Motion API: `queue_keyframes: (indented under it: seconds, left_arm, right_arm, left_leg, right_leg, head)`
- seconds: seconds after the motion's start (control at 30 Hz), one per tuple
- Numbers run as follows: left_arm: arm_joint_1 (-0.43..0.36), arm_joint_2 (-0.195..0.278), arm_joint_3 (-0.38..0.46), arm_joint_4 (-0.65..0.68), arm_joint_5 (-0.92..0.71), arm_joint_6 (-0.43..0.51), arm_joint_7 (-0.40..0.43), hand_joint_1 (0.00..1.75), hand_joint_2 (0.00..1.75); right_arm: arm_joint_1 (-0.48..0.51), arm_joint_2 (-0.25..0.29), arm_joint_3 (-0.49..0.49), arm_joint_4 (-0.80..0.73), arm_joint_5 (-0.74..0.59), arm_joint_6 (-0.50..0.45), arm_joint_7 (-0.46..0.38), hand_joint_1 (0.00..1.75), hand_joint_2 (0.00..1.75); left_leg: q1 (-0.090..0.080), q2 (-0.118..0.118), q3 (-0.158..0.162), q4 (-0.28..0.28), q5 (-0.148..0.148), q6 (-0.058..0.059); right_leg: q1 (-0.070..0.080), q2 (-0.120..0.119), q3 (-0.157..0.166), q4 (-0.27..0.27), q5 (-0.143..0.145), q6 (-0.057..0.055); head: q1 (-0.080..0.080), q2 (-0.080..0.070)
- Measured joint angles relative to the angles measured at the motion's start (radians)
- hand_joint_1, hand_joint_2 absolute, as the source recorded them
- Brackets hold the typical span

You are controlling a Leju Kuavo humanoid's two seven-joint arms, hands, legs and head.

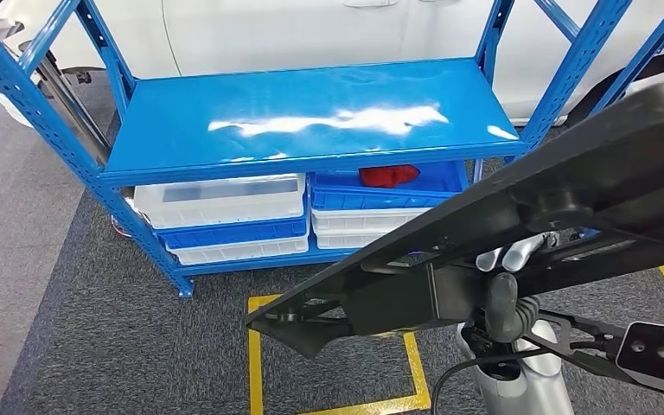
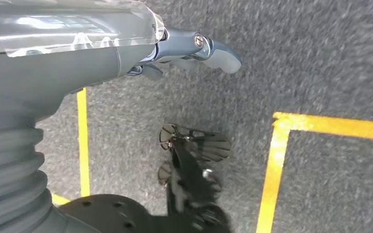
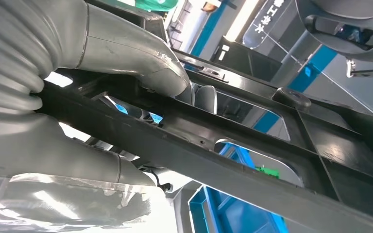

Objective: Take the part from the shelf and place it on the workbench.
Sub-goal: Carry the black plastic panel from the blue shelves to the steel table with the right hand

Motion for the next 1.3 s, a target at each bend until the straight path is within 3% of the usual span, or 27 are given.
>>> queue_keyframes:
  seconds: [0.07, 0.2, 0.27, 0.33, 0.37, 0.4, 0.47, 0.5, 0.57, 0.6, 0.67, 0.73, 0.8, 0.87, 0.9, 0.93, 0.97, 1.03, 1.1, 1.17, 1.23, 1.3]
  left_arm:
    - [0.000, 0.002, 0.001, 0.000, 0.007, 0.004, -0.010, 0.00, 1.75]
    - [0.001, 0.002, 0.005, 0.000, 0.017, 0.019, -0.023, 0.00, 1.75]
    - [0.000, 0.001, 0.007, 0.000, 0.018, 0.033, -0.033, 0.00, 1.75]
    - [0.001, 0.001, 0.008, 0.000, 0.017, 0.043, -0.039, 0.00, 1.75]
    - [0.002, 0.001, 0.009, 0.000, 0.017, 0.046, -0.041, 0.00, 1.75]
    - [0.003, 0.001, 0.009, 0.000, 0.017, 0.047, -0.042, 0.00, 1.75]
    - [0.003, 0.001, 0.010, 0.000, 0.017, 0.049, -0.045, 0.00, 1.75]
    - [0.003, 0.000, 0.010, 0.000, 0.017, 0.050, -0.047, 0.00, 1.75]
    - [0.005, -0.002, 0.010, 0.000, 0.014, 0.057, -0.049, 0.00, 1.75]
    - [0.006, -0.003, 0.010, 0.000, 0.011, 0.062, -0.047, 0.00, 1.75]
    - [0.007, -0.004, 0.011, 0.000, 0.007, 0.072, -0.031, 0.00, 1.75]
    - [0.006, -0.004, 0.011, 0.000, 0.003, 0.082, 0.001, 0.00, 1.75]
    - [0.010, -0.004, 0.015, 0.000, 0.006, 0.103, 0.041, 0.00, 1.75]
    - [0.017, -0.003, 0.025, 0.000, 0.019, 0.128, 0.071, 0.00, 1.75]
    - [0.020, -0.002, 0.032, 0.000, 0.027, 0.136, 0.080, 0.00, 1.75]
    - [0.022, -0.001, 0.039, 0.000, 0.033, 0.139, 0.084, 0.00, 1.75]
    - [0.022, 0.001, 0.045, 0.000, 0.038, 0.141, 0.087, 0.00, 1.75]
    - [0.022, 0.008, 0.054, 0.000, 0.040, 0.140, 0.089, 0.00, 1.75]
    - [0.024, 0.017, 0.058, -0.001, 0.037, 0.138, 0.089, 0.00, 1.75]
    - [0.025, 0.024, 0.059, -0.002, 0.029, 0.129, 0.082, 0.00, 1.75]
    - [0.024, 0.028, 0.059, -0.003, 0.017, 0.112, 0.066, 0.00, 1.75]
    - [0.025, 0.028, 0.059, -0.003, 0.009, 0.100, 0.054, 0.00, 1.75]
  right_arm:
    - [0.002, 0.000, 0.000, -0.006, 0.007, 0.016, 0.000, 1.75, 1.75]
    - [0.008, 0.000, -0.005, -0.014, 0.018, 0.046, 0.000, 1.75, 1.75]
    - [0.011, 0.000, -0.018, -0.014, 0.018, 0.065, 0.000, 1.75, 1.75]
    - [0.018, 0.000, -0.035, -0.014, 0.018, 0.083, 0.000, 1.75, 1.75]
    - [0.022, 0.000, -0.042, -0.014, 0.019, 0.087, 0.000, 1.75, 1.75]
    - [0.025, 0.000, -0.048, -0.014, 0.019, 0.090, 0.000, 1.75, 1.75]
    - [0.027, 0.000, -0.056, -0.016, 0.027, 0.096, 0.000, 1.75, 1.75]
    - [0.027, 0.001, -0.059, -0.019, 0.034, 0.104, 0.000, 1.75, 1.75]
    - [0.027, 0.005, -0.065, -0.027, 0.051, 0.120, 0.000, 1.75, 1.75]
    - [0.027, 0.008, -0.068, -0.029, 0.058, 0.125, 0.000, 1.75, 1.75]
    - [0.027, 0.013, -0.075, -0.033, 0.071, 0.127, 0.000, 1.75, 1.75]
    - [0.023, 0.016, -0.078, -0.037, 0.080, 0.121, 0.000, 1.75, 1.75]
    - [0.020, 0.021, -0.078, -0.040, 0.088, 0.111, 0.000, 1.75, 1.75]
    - [0.021, 0.023, -0.078, -0.040, 0.095, 0.099, 0.000, 1.75, 1.75]
    - [0.022, 0.024, -0.078, -0.040, 0.099, 0.092, 0.000, 1.75, 1.75]
    - [0.023, 0.024, -0.078, -0.040, 0.103, 0.086, 0.000, 1.75, 1.75]
    - [0.023, 0.023, -0.078, -0.040, 0.107, 0.078, 0.000, 1.75, 1.75]
    - [0.025, 0.022, -0.080, -0.041, 0.112, 0.060, 0.000, 1.75, 1.75]
    - [0.031, 0.021, -0.086, -0.047, 0.125, 0.037, 0.000, 1.75, 1.75]
    - [0.045, 0.017, -0.093, -0.059, 0.140, 0.015, 0.000, 1.75, 1.75]
    - [0.058, 0.013, -0.099, -0.075, 0.145, -0.001, 0.000, 1.75, 1.75]
    - [0.064, 0.009, -0.101, -0.089, 0.145, -0.008, 0.000, 1.75, 1.75]
  left_leg:
    - [-0.003, -0.001, 0.045, -0.080, 0.009, 0.011]
    - [-0.001, 0.002, 0.041, -0.097, 0.012, 0.036]
    - [0.002, 0.008, 0.037, -0.102, 0.018, 0.047]
    - [0.000, 0.016, 0.032, -0.101, 0.020, 0.052]
    - [-0.001, 0.021, 0.031, -0.101, 0.020, 0.052]
    - [-0.001, 0.028, 0.030, -0.100, 0.021, 0.053]
    - [-0.003, 0.040, 0.033, -0.099, 0.020, 0.051]
    - [-0.004, 0.047, 0.034, -0.098, 0.019, 0.050]
    - [-0.009, 0.060, 0.034, -0.096, 0.017, 0.043]
    - [-0.011, 0.068, 0.034, -0.096, 0.017, 0.038]
    - [-0.012, 0.085, 0.034, -0.096, 0.015, 0.028]
    - [-0.010, 0.066, 0.022, -0.062, -0.014, 0.018]
    - [-0.006, 0.024, -0.026, 0.052, -0.080, 0.012]
    - [-0.005, 0.007, -0.080, 0.175, -0.127, 0.008]
    - [-0.004, 0.004, -0.088, 0.193, -0.124, 0.007]
    - [-0.003, 0.003, -0.077, 0.171, -0.101, 0.007]
    - [-0.001, -0.003, -0.051, 0.115, -0.066, 0.008]
    - [0.005, -0.047, 0.012, -0.021, -0.011, 0.011]
    - [0.007, -0.082, 0.037, -0.078, -0.001, 0.015]
    - [0.006, -0.069, 0.035, -0.081, 0.002, 0.023]
    - [0.008, -0.048, 0.037, -0.089, 0.008, 0.036]
    - [0.007, -0.022, 0.037, -0.094, 0.011, 0.046]
  right_leg:
    - [0.003, 0.000, -0.008, 0.008, 0.000, 0.009]
    - [0.003, 0.006, -0.023, 0.028, -0.008, 0.031]
    - [0.000, 0.008, -0.064, 0.113, -0.060, 0.042]
    - [-0.003, 0.008, -0.131, 0.250, -0.120, 0.050]
    - [-0.005, 0.008, -0.153, 0.294, -0.129, 0.052]
    - [-0.005, 0.008, -0.157, 0.301, -0.118, 0.052]
    - [-0.006, -0.003, -0.107, 0.199, -0.051, 0.047]
    - [-0.002, -0.025, -0.071, 0.124, -0.020, 0.042]
    - [0.008, -0.061, -0.030, 0.027, 0.011, 0.028]
    - [0.013, -0.067, -0.028, 0.014, 0.011, 0.022]
    - [0.013, -0.046, -0.033, 0.008, 0.018, 0.011]
    - [0.006, -0.026, -0.033, -0.001, 0.028, -0.001]
    - [0.003, -0.005, -0.035, -0.004, 0.033, -0.009]
    - [0.003, 0.019, -0.039, -0.001, 0.035, -0.011]
    - [0.003, 0.032, -0.040, 0.002, 0.035, -0.011]
    - [0.002, 0.045, -0.041, 0.005, 0.035, -0.009]
    - [0.002, 0.057, -0.041, 0.009, 0.034, -0.007]
    - [0.002, 0.079, -0.046, 0.019, 0.031, 0.000]
    - [0.001, 0.098, -0.057, 0.027, 0.032, 0.013]
    - [-0.001, 0.115, -0.066, 0.027, 0.037, 0.027]
    - [-0.001, 0.084, -0.079, 0.050, 0.021, 0.038]
    - [-0.001, 0.034, -0.126, 0.149, -0.036, 0.047]
  head:
    - [0.000, 0.000]
    - [0.000, 0.000]
    - [0.000, 0.000]
    - [0.000, 0.000]
    - [0.000, 0.000]
    - [0.000, 0.000]
    - [0.000, 0.000]
    - [0.000, 0.000]
    - [0.000, 0.000]
    - [0.000, 0.000]
    - [0.000, 0.000]
    - [0.000, 0.000]
    - [0.000, 0.000]
    - [0.000, 0.000]
    - [0.000, 0.000]
    - [0.000, 0.000]
    - [0.000, 0.000]
    - [0.000, 0.000]
    - [0.000, 0.000]
    - [0.000, 0.000]
    - [0.000, 0.000]
    - [0.000, 0.000]
